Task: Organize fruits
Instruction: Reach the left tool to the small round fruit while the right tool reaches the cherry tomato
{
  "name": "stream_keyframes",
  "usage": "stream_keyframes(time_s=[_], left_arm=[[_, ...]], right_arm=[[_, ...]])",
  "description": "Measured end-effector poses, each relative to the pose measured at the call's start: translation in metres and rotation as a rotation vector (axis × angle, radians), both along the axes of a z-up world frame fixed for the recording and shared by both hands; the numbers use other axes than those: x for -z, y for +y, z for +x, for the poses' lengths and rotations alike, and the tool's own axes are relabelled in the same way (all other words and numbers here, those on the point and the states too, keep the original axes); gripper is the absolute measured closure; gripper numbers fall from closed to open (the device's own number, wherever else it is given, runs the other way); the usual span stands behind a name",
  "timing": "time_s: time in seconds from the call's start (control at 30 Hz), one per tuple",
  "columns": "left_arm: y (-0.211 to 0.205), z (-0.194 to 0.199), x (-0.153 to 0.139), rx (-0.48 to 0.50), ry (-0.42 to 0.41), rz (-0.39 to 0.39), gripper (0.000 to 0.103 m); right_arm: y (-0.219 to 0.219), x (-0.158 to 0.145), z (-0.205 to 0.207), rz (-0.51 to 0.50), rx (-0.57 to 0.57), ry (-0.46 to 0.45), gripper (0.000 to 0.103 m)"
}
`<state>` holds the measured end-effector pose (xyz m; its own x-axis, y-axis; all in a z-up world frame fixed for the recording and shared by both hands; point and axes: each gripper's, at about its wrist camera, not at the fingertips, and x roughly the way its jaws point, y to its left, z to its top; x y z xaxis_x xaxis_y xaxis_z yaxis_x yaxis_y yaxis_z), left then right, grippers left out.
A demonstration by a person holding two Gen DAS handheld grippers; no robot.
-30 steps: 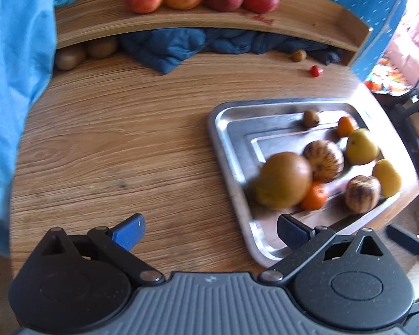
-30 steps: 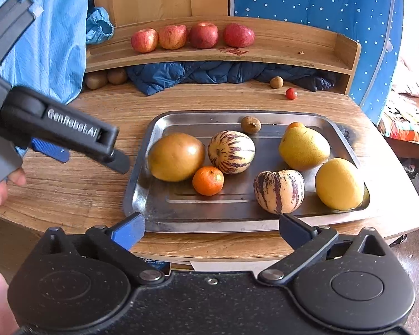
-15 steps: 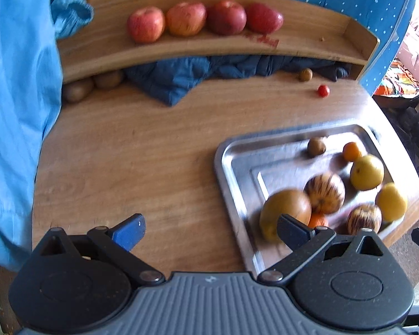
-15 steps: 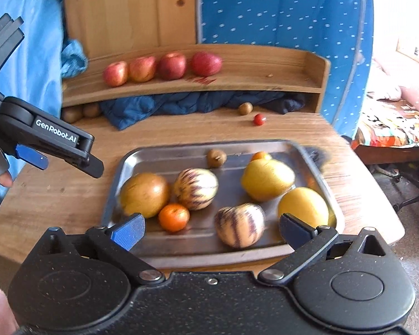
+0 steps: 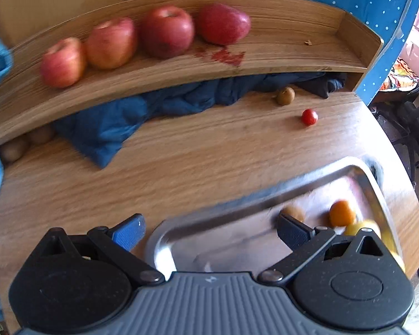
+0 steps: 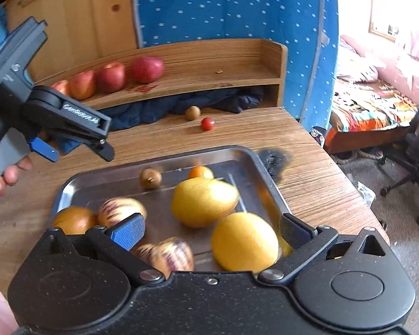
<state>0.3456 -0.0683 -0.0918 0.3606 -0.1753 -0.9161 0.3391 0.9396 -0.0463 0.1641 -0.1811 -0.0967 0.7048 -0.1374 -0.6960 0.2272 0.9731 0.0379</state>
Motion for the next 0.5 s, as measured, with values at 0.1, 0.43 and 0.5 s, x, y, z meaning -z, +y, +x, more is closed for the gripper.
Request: stream_keyframes(time_s=[0.1,0.43,0.5], left_arm=[[-0.020,0.017,0.007,0.030,-0.007,0.012,0.001],[-0.080,0.073,0.026,0.139,-0.059,0.002,0.001],[-0.086,0.079,0.027,0.168,-0.076,-0.016,0.001]], right_arm=[[-0.010,0.004,0.012,0.007,0.009,0.004,0.001],[-0.055,0.007,0.068,-0.018,-0.006,0.062,0.001],[-0.063,0.002,0.081,0.002,-0.023,0.041,0.001]])
